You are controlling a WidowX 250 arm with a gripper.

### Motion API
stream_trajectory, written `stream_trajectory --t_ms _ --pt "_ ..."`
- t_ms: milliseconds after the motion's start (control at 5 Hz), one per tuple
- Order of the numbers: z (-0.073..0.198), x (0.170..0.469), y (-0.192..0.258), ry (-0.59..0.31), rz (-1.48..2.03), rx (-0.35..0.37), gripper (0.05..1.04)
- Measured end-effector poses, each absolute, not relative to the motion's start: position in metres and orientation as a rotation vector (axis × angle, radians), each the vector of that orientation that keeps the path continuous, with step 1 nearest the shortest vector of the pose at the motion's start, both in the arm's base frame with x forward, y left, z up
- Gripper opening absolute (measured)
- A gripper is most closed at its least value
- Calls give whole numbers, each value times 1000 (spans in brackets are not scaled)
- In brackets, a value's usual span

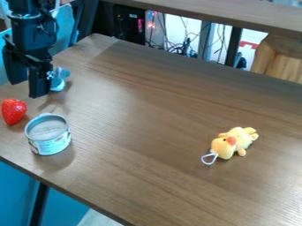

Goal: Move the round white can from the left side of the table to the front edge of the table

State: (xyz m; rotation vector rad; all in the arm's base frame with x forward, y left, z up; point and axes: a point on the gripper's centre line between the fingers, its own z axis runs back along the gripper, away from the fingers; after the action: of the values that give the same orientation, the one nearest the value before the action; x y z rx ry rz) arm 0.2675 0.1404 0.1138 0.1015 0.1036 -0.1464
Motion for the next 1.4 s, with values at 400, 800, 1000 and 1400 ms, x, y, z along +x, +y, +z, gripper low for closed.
stream_trajectory --t_ms 400,800,1000,1400 --pt "89 265 146 110 -113 143 1001" --pt "67 259 146 115 -92 164 1001" --pt "58 261 142 116 -93 179 1001" --pt "49 262 133 101 -70 210 1001"
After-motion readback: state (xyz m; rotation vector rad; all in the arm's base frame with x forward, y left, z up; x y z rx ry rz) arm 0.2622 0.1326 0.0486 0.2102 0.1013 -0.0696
